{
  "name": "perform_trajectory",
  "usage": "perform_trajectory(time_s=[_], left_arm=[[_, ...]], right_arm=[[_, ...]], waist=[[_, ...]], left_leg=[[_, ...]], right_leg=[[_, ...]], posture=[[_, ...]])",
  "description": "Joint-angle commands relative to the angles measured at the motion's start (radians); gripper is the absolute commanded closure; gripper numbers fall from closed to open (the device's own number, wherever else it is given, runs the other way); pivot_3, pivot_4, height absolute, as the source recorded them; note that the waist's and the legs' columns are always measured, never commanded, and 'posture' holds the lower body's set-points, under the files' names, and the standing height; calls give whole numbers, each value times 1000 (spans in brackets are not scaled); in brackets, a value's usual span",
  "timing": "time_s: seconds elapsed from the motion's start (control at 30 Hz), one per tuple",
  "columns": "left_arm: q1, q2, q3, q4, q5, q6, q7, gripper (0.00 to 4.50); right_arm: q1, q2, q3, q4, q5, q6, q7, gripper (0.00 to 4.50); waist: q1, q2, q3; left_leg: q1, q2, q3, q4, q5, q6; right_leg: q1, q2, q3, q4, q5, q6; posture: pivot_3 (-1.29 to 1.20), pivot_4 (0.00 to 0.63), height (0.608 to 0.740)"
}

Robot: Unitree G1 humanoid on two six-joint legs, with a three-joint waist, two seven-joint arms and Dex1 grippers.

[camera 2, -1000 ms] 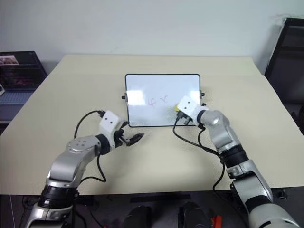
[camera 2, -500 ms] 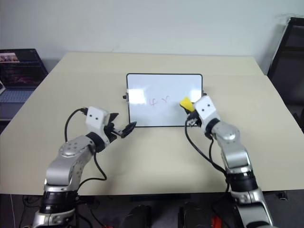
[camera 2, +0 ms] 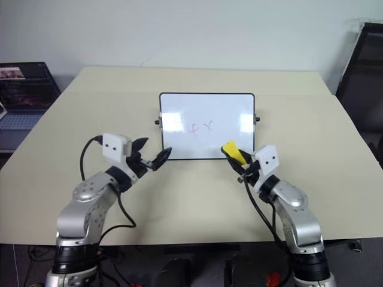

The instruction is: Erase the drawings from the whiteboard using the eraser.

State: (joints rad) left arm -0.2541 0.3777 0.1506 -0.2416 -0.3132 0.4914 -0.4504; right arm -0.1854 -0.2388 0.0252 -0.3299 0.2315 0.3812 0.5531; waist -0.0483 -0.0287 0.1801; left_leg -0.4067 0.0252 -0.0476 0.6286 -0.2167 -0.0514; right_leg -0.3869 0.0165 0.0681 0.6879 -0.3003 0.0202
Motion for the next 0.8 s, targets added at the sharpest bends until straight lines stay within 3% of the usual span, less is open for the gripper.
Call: perform_trajectory(time_s=[0.03, 0.2, 0.53, 0.8], left_arm=[[-32, 3, 1, -62, -17, 17, 18, 0], [-63, 37, -30, -62, 12, 54, 13, 0], [-146, 87, -71, 20, 26, 73, -28, 0], [-167, 80, -101, 72, 42, 48, -45, 0]], right_arm=[[-30, -23, 21, -22, -10, -26, 1, 3377], [-156, -48, 62, 44, -99, -15, -53, 3377], [-515, -63, 253, 392, -354, -115, -60, 3377], [-720, 0, 288, 668, -407, -104, -51, 3377]], waist=[[0, 0, 0], [-3, 0, 0], [-2, 0, 0], [-1, 0, 0]], left_leg=[[0, 0, 0, 0, 0, 0], [0, 0, 0, 0, 0, 0], [-1, -1, 3, 0, 0, 0], [-1, 0, 1, -1, 0, 0]], right_leg=[[0, 0, 0, 0, 0, 0], [0, 0, 0, 0, 0, 0], [-1, 0, -1, 0, 3, -4], [-2, 0, -2, -1, 3, -5]], posture=[[0, 150, 740], [0, 150, 740], [0, 150, 740], [0, 150, 740]])
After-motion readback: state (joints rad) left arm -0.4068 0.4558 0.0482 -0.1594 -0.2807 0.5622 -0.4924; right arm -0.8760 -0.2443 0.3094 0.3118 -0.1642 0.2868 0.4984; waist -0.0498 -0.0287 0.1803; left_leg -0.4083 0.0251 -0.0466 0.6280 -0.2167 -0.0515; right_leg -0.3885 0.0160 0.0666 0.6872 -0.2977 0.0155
